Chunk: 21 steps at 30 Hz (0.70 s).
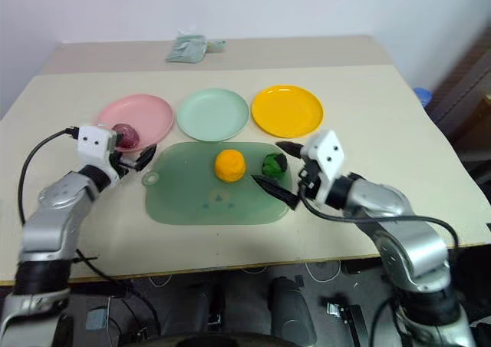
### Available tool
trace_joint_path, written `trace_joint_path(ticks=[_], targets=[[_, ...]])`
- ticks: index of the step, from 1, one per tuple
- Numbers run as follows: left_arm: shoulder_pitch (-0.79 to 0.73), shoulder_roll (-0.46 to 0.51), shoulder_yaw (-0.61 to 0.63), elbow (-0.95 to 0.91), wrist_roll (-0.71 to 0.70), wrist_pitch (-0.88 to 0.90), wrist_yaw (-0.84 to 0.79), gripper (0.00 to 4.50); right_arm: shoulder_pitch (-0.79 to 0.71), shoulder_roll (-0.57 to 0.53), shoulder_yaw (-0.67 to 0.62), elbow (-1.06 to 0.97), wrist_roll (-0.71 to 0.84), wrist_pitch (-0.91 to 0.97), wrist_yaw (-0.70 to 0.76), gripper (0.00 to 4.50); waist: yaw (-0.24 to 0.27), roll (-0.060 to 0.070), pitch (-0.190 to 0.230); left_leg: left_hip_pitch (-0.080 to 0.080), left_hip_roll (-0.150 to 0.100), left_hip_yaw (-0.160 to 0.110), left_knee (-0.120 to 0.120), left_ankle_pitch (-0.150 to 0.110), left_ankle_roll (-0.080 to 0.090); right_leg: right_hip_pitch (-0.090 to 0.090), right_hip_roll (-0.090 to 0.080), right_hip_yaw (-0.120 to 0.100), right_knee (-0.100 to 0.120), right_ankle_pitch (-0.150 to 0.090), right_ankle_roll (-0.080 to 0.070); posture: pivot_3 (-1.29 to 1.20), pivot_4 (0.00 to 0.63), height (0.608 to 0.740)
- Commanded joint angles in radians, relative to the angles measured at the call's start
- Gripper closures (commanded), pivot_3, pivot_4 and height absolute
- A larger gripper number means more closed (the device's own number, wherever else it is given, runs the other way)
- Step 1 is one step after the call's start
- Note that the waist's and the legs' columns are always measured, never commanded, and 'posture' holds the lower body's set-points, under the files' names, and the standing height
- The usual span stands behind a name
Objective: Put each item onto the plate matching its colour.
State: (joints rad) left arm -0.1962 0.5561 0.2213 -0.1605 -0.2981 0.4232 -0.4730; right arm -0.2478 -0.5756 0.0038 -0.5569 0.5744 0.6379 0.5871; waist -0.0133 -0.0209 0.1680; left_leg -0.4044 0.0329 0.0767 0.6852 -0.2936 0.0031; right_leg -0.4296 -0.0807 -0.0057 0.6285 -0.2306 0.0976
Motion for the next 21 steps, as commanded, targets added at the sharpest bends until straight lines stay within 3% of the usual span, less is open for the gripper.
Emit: trace_joint_path(ticks=[1, 7, 21], targets=[[0.081, 0.059, 0.044, -0.142, -0.088, -0.014, -0.133, 0.07, -0.086, 0.054, 0.080, 0.067, -0.060, 0.027, -0.050, 0.00, 0.002, 0.000, 0.000, 0.000, 0.000, 0.000, 0.000, 0.000, 0.000, 0.000, 0.000, 0.000, 0.000, 0.000, 0.000, 0.00, 0.150, 0.740], [0.266, 0.146, -0.003, -0.325, -0.135, -0.027, -0.300, 0.07, -0.211, 0.144, 0.226, 0.225, -0.157, 0.061, -0.063, 0.00, 0.003, 0.001, 0.000, -0.001, 0.000, 0.001, 0.000, 0.000, 0.001, -0.001, -0.002, 0.000, -0.001, 0.000, 0.000, 0.00, 0.150, 0.740], [0.358, 0.137, -0.035, -0.476, -0.194, 0.040, -0.311, 0.07, -0.260, 0.254, 0.289, 0.424, -0.315, -0.013, -0.059, 0.00, -0.001, 0.001, 0.000, -0.002, -0.001, 0.001, -0.001, 0.000, 0.001, -0.002, 0.000, 0.000, 0.000, 0.000, 0.000, 0.00, 0.150, 0.740]])
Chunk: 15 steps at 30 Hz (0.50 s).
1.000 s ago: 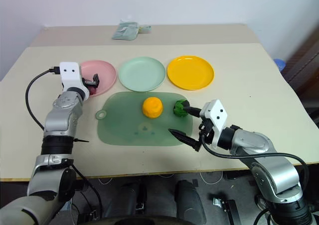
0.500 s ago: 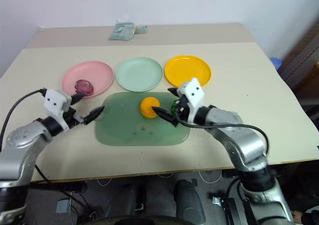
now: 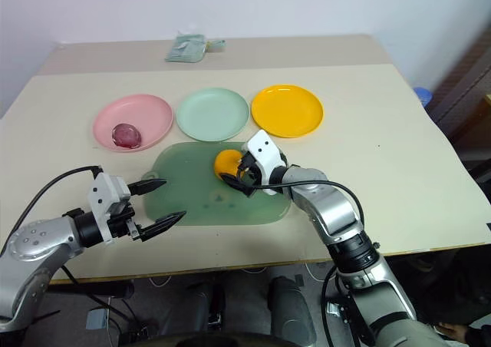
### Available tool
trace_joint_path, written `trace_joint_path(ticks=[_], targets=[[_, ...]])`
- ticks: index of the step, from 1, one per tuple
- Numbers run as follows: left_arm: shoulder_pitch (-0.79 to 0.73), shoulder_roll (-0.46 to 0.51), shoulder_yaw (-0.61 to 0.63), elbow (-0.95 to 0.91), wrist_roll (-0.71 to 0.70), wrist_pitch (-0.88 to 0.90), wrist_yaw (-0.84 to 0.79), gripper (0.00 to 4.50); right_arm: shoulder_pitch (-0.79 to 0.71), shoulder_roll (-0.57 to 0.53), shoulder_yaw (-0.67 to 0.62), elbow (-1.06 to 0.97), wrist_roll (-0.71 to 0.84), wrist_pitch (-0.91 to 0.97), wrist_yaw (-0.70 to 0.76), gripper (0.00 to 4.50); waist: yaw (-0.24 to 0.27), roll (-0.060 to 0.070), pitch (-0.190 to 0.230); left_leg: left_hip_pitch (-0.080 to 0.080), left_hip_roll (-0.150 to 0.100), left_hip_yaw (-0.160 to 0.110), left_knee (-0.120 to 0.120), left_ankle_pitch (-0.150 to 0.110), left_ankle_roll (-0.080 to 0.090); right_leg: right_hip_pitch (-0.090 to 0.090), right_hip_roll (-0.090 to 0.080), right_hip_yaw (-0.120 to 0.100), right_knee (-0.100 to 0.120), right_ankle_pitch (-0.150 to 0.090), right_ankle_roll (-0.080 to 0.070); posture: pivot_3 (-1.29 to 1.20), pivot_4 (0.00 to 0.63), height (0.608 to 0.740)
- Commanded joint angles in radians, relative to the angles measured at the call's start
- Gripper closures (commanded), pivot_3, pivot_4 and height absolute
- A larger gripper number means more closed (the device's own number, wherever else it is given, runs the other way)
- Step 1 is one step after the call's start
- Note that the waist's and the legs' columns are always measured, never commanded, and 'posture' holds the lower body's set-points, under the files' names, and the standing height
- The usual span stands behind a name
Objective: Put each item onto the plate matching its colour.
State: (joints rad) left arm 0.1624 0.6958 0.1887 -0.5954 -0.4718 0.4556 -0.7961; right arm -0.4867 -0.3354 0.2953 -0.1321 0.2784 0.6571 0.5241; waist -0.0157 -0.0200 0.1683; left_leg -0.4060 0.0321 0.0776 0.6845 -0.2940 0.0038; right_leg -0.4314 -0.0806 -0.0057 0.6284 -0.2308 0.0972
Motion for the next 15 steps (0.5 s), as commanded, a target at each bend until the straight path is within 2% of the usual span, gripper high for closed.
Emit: trace_joint_path(ticks=[1, 6, 10, 15], targets=[[-0.003, -0.004, -0.007, -0.044, -0.020, 0.009, 0.016, 0.07, -0.020, 0.017, -0.004, 0.000, -0.019, -0.033, 0.010, 0.00, 0.002, 0.000, 0.000, 0.000, 0.000, 0.000, 0.000, 0.000, 0.000, 0.000, 0.000, 0.000, 0.000, 0.000, 0.000, 0.00, 0.150, 0.740], [-0.010, -0.006, -0.019, -0.050, -0.024, 0.016, 0.027, 0.00, -0.024, 0.041, -0.036, -0.020, -0.011, -0.041, 0.013, 1.43, 0.000, 0.000, 0.000, 0.000, 0.000, 0.000, 0.000, 0.000, 0.000, 0.000, 0.000, 0.000, 0.000, 0.000, 0.000, 0.00, 0.150, 0.740], [-0.012, -0.004, -0.023, -0.054, -0.030, 0.021, 0.033, 0.00, -0.053, 0.039, -0.074, -0.048, -0.003, -0.025, 0.015, 1.45, 0.000, 0.000, 0.000, 0.000, 0.000, 0.000, 0.000, 0.000, 0.000, 0.000, 0.000, 0.000, 0.000, 0.000, 0.000, 0.00, 0.150, 0.740], [-0.013, -0.006, -0.032, -0.062, -0.034, 0.027, 0.042, 0.00, -0.157, 0.032, -0.171, -0.020, 0.009, 0.012, -0.017, 1.45, 0.000, 0.001, 0.000, 0.000, 0.000, 0.000, 0.000, 0.000, 0.000, 0.000, 0.000, 0.000, 0.000, 0.000, 0.000, 0.00, 0.150, 0.740]])
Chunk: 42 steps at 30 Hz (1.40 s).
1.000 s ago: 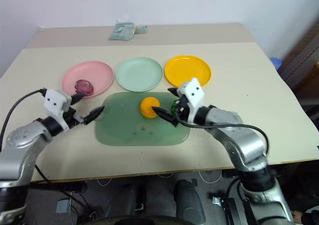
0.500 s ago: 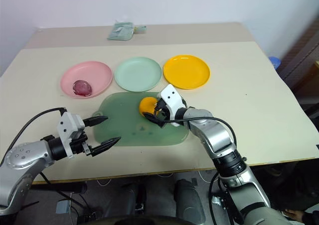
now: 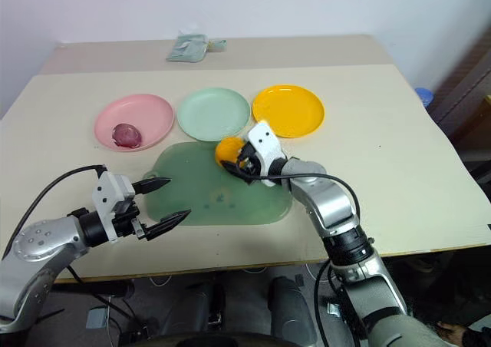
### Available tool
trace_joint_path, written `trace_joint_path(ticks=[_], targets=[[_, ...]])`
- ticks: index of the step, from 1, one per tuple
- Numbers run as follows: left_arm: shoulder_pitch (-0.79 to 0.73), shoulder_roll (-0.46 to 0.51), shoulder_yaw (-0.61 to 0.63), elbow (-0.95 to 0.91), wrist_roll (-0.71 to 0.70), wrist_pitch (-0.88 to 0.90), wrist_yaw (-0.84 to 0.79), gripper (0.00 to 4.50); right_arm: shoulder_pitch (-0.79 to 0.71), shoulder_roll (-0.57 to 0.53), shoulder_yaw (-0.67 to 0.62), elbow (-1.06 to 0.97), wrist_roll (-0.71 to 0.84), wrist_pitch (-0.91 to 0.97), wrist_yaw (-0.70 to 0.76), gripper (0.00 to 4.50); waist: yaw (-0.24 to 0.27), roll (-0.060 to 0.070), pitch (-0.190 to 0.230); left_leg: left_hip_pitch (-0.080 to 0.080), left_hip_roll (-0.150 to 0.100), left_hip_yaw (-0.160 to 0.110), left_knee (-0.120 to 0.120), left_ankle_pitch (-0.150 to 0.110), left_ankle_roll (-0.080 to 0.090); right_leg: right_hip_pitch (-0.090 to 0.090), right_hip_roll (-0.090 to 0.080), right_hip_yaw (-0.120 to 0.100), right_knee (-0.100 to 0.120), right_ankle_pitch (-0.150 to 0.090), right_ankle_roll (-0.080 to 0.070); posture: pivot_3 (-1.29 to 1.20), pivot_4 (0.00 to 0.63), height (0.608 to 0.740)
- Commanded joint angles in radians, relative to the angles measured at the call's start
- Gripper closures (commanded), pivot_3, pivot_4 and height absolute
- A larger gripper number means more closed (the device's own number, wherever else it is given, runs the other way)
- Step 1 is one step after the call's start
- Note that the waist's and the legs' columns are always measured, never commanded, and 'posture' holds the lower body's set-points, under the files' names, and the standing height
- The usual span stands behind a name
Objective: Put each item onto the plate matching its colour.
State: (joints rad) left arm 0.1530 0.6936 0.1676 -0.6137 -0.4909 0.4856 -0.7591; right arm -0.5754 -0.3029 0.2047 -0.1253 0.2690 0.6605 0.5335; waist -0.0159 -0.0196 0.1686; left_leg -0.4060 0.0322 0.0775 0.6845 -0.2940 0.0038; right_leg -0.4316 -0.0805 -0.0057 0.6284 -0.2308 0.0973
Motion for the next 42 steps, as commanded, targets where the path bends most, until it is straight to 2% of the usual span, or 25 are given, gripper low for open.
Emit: trace_joint_path(ticks=[1, 5, 14, 17, 19, 22, 26, 29, 31, 35, 42], targets=[[-0.004, -0.006, -0.013, -0.046, -0.015, -0.001, 0.008, 0.00, -0.088, -0.002, -0.097, -0.006, 0.014, 0.016, -0.039, 1.45, 0.001, 0.000, 0.000, 0.000, 0.000, 0.000, 0.000, 0.000, 0.000, 0.000, 0.000, 0.000, 0.000, 0.000, 0.000, 0.00, 0.150, 0.740], [-0.028, -0.038, -0.034, -0.054, -0.014, 0.006, 0.043, 0.00, -0.212, -0.039, -0.163, 0.278, -0.062, -0.032, -0.121, 1.45, 0.002, 0.000, 0.000, 0.000, 0.000, 0.000, 0.000, 0.000, 0.000, 0.000, 0.000, 0.000, 0.000, 0.000, 0.000, 0.00, 0.150, 0.740], [-0.045, -0.073, -0.075, -0.081, -0.006, 0.019, 0.099, 0.00, -0.416, -0.029, -0.186, 0.887, -0.154, -0.312, -0.132, 1.45, -0.022, 0.003, 0.002, -0.001, -0.001, 0.001, -0.002, 0.000, 0.000, -0.001, 0.001, 0.001, 0.000, 0.002, 0.003, 0.00, 0.150, 0.740], [-0.029, -0.075, -0.070, -0.096, -0.008, 0.025, 0.113, 0.00, -0.442, -0.033, -0.200, 0.941, -0.157, -0.385, -0.127, 0.02, -0.027, 0.003, 0.002, -0.001, -0.001, 0.001, -0.002, 0.000, 0.000, -0.001, 0.001, 0.001, 0.000, 0.002, 0.003, 0.00, 0.150, 0.740], [-0.015, -0.074, -0.064, -0.107, -0.011, 0.028, 0.118, 0.00, -0.440, -0.039, -0.207, 0.919, -0.154, -0.417, -0.109, 0.02, -0.028, 0.003, 0.002, -0.001, -0.001, 0.001, -0.002, 0.000, 0.000, -0.001, 0.001, 0.001, 0.000, 0.002, 0.003, 0.00, 0.150, 0.740], [0.005, -0.070, -0.056, -0.117, -0.013, 0.029, 0.121, 0.00, -0.384, -0.070, -0.197, 0.784, -0.141, -0.444, -0.027, 0.02, -0.028, 0.003, 0.002, -0.001, 0.000, 0.001, -0.002, 0.000, 0.000, -0.001, 0.001, 0.001, 0.000, 0.002, 0.003, 0.00, 0.150, 0.740], [0.011, -0.061, -0.038, -0.113, -0.020, 0.029, 0.113, 0.00, -0.206, -0.145, -0.181, 0.445, -0.039, -0.385, 0.202, 0.02, -0.012, 0.003, 0.002, -0.002, 0.000, -0.001, -0.002, 0.000, 0.000, -0.001, 0.000, 0.001, -0.001, 0.002, 0.003, 0.00, 0.150, 0.740], [-0.002, -0.040, -0.053, -0.113, -0.036, 0.038, 0.078, 0.00, -0.008, -0.244, -0.151, 0.154, 0.052, -0.326, 0.383, 0.02, 0.006, 0.003, 0.002, -0.001, 0.000, -0.001, -0.002, 0.000, 0.000, -0.001, 0.000, 0.000, -0.001, 0.002, 0.003, 0.00, 0.150, 0.740], [-0.012, -0.028, -0.069, -0.116, -0.049, 0.041, 0.055, 0.00, 0.069, -0.271, -0.138, 0.073, 0.057, -0.287, 0.392, 0.02, 0.004, 0.003, 0.002, -0.001, 0.000, -0.001, -0.002, 0.000, 0.000, 0.000, 0.000, 0.000, -0.002, 0.001, 0.003, 0.00, 0.150, 0.740], [-0.042, -0.025, -0.101, -0.114, -0.055, 0.047, 0.042, 0.00, 0.143, -0.286, -0.113, 0.043, -0.005, -0.282, 0.355, 0.02, -0.004, 0.003, 0.002, 0.001, 0.000, 0.001, -0.001, 0.000, 0.000, 0.001, 0.000, 0.001, -0.001, 0.000, 0.000, 0.00, 0.150, 0.740], [-0.070, -0.026, -0.125, -0.108, -0.054, 0.053, 0.040, 0.00, 0.144, -0.245, -0.093, 0.100, -0.077, -0.290, 0.273, 0.02, 0.002, 0.003, 0.002, 0.001, -0.001, 0.001, -0.001, 0.000, 0.000, 0.000, 0.001, 0.001, -0.001, 0.000, 0.000, 0.00, 0.150, 0.740]])
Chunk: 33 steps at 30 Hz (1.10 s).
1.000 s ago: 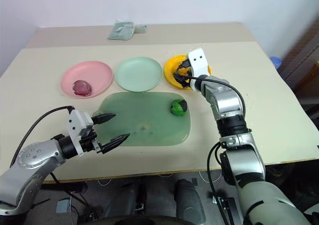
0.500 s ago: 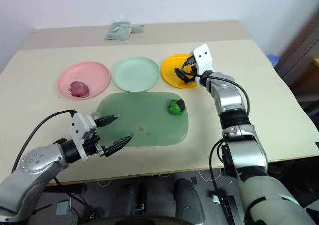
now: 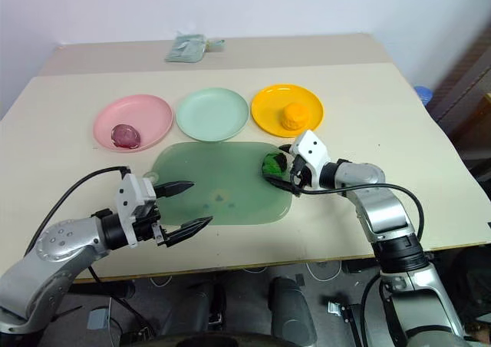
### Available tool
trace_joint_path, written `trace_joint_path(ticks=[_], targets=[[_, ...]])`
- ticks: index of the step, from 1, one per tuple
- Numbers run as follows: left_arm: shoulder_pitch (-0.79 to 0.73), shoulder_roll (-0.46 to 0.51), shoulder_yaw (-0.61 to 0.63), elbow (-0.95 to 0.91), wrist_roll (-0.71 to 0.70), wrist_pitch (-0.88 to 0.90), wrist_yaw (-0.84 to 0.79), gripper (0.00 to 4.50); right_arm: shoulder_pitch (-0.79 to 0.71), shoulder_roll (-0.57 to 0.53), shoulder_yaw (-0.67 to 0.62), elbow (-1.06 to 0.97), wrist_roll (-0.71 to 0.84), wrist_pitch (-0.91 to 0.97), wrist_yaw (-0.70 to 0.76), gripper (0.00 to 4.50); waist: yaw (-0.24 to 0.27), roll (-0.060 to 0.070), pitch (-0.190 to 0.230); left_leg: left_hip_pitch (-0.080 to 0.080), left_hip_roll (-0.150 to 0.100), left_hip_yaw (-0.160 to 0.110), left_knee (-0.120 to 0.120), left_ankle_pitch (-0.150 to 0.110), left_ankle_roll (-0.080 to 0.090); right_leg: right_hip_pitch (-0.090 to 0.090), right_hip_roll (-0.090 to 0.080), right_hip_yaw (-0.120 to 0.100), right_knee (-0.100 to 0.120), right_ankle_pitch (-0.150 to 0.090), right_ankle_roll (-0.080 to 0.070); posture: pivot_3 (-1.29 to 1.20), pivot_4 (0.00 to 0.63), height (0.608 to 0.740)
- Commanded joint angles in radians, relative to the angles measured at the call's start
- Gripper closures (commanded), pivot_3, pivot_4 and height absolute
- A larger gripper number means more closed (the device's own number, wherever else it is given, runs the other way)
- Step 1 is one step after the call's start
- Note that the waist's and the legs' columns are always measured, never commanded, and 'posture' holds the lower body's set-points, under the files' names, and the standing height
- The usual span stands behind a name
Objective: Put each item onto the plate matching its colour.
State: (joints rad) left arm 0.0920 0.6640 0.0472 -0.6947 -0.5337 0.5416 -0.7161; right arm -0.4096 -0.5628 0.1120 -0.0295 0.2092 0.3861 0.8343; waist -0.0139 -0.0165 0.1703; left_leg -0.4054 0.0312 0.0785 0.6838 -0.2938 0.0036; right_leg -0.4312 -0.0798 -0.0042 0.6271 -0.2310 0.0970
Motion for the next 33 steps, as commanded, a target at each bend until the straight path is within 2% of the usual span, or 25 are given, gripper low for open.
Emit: trace_joint_path(ticks=[1, 3, 5, 6, 10, 13, 18, 23, 27, 30, 33], targets=[[-0.010, 0.004, -0.004, -0.026, -0.011, -0.003, -0.003, 0.00, -0.027, 0.021, 0.001, 0.016, -0.022, -0.013, -0.034, 0.02, 0.000, 0.000, 0.000, 0.000, 0.000, 0.000, 0.000, 0.000, 0.000, 0.000, 0.000, 0.000, 0.000, 0.000, 0.000, 0.00, 0.150, 0.740], [-0.010, 0.004, -0.004, -0.027, -0.010, -0.003, -0.001, 0.00, -0.034, 0.028, 0.003, 0.032, -0.030, -0.012, -0.036, 0.02, 0.000, 0.000, 0.000, 0.000, 0.000, 0.000, 0.000, 0.000, 0.000, 0.000, 0.000, 0.000, 0.000, 0.000, 0.000, 0.00, 0.150, 0.740], [-0.003, 0.005, 0.002, -0.031, -0.010, -0.002, 0.003, 0.00, -0.036, 0.032, 0.001, 0.032, -0.026, -0.008, -0.028, 0.53, 0.001, 0.000, 0.000, 0.000, 0.000, 0.000, 0.000, 0.000, 0.000, 0.000, 0.000, 0.000, 0.000, 0.000, 0.000, 0.00, 0.150, 0.740], [0.002, 0.005, 0.006, -0.033, -0.010, -0.002, 0.005, 0.00, -0.037, 0.034, 0.000, 0.029, -0.024, -0.010, -0.024, 0.84, 0.001, 0.000, 0.000, 0.000, 0.000, 0.000, 0.000, 0.000, 0.000, 0.000, 0.000, 0.000, 0.000, 0.000, 0.000, 0.00, 0.150, 0.740], [0.027, 0.002, 0.025, -0.031, 0.004, -0.012, 0.024, 0.00, -0.070, 0.058, -0.014, 0.028, -0.012, 0.006, -0.037, 2.70, -0.002, 0.000, 0.000, 0.000, 0.000, 0.000, 0.000, 0.000, 0.000, 0.000, 0.000, 0.000, 0.000, 0.000, 0.000, 0.00, 0.150, 0.740], [0.034, -0.021, 0.053, -0.018, 0.011, -0.022, 0.066, 0.00, -0.112, 0.094, -0.030, 0.037, 0.003, 0.017, -0.061, 2.70, -0.003, 0.000, 0.000, 0.000, 0.000, 0.000, 0.000, 0.000, 0.000, 0.000, 0.001, 0.000, 0.000, 0.000, 0.000, 0.00, 0.150, 0.740], [0.044, -0.067, 0.126, 0.046, 0.085, -0.048, 0.175, 0.00, -0.321, 0.283, -0.033, 0.163, -0.004, 0.077, -0.215, 2.70, -0.011, 0.000, 0.000, 0.001, 0.000, 0.000, 0.000, 0.000, -0.001, -0.001, 0.001, 0.000, 0.002, 0.000, 0.000, 0.00, 0.150, 0.740], [0.060, -0.070, 0.155, 0.061, 0.093, -0.071, 0.171, 0.00, -0.562, 0.448, -0.006, 0.554, -0.085, -0.017, -0.337, 2.70, -0.005, 0.000, 0.000, -0.001, 0.001, 0.000, -0.001, 0.001, -0.001, -0.002, 0.001, 0.000, 0.002, 0.000, 0.000, 0.00, 0.150, 0.740], [0.087, -0.074, 0.167, 0.031, 0.088, -0.073, 0.179, 0.00, -0.698, 0.512, -0.009, 0.863, -0.136, -0.145, -0.388, 2.70, -0.006, 0.000, 0.000, -0.002, 0.001, 0.000, -0.001, 0.001, -0.001, -0.002, -0.001, -0.001, 0.002, 0.000, 0.000, 0.00, 0.150, 0.740], [0.123, -0.085, 0.172, -0.004, 0.086, -0.070, 0.191, 0.00, -0.760, 0.535, -0.032, 1.011, -0.141, -0.218, -0.398, 2.70, -0.008, 0.000, 0.000, -0.002, 0.001, 0.000, -0.001, 0.000, -0.001, -0.002, -0.002, -0.001, 0.001, 0.000, 0.000, 0.00, 0.150, 0.740], [0.151, -0.095, 0.174, -0.028, 0.091, -0.071, 0.206, 0.00, -0.785, 0.542, -0.057, 1.075, -0.128, -0.264, -0.370, 1.74, -0.014, 0.001, 0.000, -0.002, 0.001, 0.000, -0.001, 0.000, -0.001, -0.003, -0.002, -0.001, 0.002, 0.000, 0.000, 0.00, 0.150, 0.740]])
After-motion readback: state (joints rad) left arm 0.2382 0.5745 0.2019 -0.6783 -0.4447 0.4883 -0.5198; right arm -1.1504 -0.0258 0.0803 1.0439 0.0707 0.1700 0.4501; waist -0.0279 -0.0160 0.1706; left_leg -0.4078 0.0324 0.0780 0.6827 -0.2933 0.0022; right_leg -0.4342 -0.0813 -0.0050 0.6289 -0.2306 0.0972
